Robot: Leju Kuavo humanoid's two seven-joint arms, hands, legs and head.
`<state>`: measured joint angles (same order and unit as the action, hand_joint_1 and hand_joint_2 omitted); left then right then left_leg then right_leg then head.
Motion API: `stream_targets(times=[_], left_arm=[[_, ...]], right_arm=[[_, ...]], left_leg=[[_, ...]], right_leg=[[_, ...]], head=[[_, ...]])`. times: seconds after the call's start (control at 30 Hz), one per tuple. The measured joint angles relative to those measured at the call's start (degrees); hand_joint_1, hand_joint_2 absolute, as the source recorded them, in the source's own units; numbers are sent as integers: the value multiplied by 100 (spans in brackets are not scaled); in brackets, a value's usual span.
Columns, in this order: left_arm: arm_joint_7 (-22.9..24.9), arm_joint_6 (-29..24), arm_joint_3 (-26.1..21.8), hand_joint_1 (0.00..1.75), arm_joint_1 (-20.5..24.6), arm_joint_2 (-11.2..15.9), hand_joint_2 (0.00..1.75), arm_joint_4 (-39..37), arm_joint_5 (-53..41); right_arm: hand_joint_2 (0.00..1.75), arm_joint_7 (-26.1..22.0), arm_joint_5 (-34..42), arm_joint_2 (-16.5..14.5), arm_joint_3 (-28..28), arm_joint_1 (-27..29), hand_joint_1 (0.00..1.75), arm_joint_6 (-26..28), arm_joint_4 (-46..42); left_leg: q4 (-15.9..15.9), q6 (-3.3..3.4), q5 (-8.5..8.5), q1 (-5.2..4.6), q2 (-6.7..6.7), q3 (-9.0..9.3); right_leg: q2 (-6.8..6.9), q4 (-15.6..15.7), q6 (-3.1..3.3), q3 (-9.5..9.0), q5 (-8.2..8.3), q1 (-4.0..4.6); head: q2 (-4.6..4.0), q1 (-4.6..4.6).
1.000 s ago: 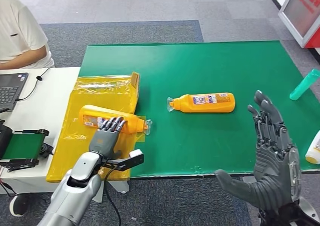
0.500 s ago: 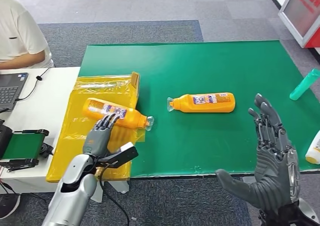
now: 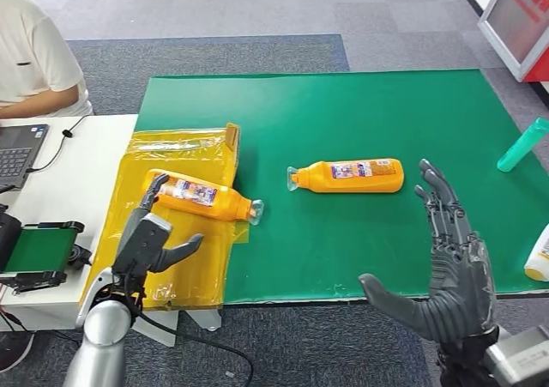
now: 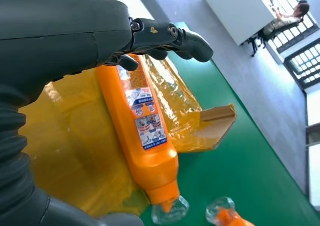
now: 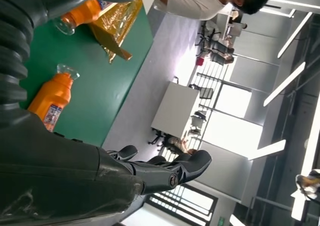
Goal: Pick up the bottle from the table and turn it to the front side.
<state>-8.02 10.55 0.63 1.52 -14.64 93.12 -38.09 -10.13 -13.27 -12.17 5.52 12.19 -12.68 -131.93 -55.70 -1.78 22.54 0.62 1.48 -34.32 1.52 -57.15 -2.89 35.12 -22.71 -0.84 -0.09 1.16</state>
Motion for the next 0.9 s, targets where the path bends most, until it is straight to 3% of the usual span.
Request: stream_targets(times=[0.17, 0.4, 0.67, 0.9], left_arm=[[194, 275, -155, 0, -329, 0, 175, 456, 980], [274, 288, -269, 0, -548, -3, 175, 727, 1243], [676, 493, -583, 0, -797, -39, 175, 1027, 2732], [527, 415, -760, 0, -905, -65, 175, 1288, 2845]], right_arm=[[175, 82, -35, 2, -7, -25, 0, -68, 257], [175, 152, -32, 2, -19, -88, 0, -79, 442], [175, 839, -182, 4, -32, -218, 0, -56, 780], [175, 1038, -258, 4, -23, -225, 0, 30, 1038]], left_leg=[[0, 1, 1, 0, 0, -1], [0, 2, 3, 0, -1, -1], [0, 1, 2, 0, 0, -1], [0, 3, 4, 0, -1, -2]], right_leg=[[0, 0, 0, 0, -2, 0], [1, 0, 0, -1, -3, -1], [1, 0, 0, 0, -4, 0], [1, 0, 1, 0, -5, 0]], head=[[-1, -1], [0, 0], [0, -1], [0, 0]])
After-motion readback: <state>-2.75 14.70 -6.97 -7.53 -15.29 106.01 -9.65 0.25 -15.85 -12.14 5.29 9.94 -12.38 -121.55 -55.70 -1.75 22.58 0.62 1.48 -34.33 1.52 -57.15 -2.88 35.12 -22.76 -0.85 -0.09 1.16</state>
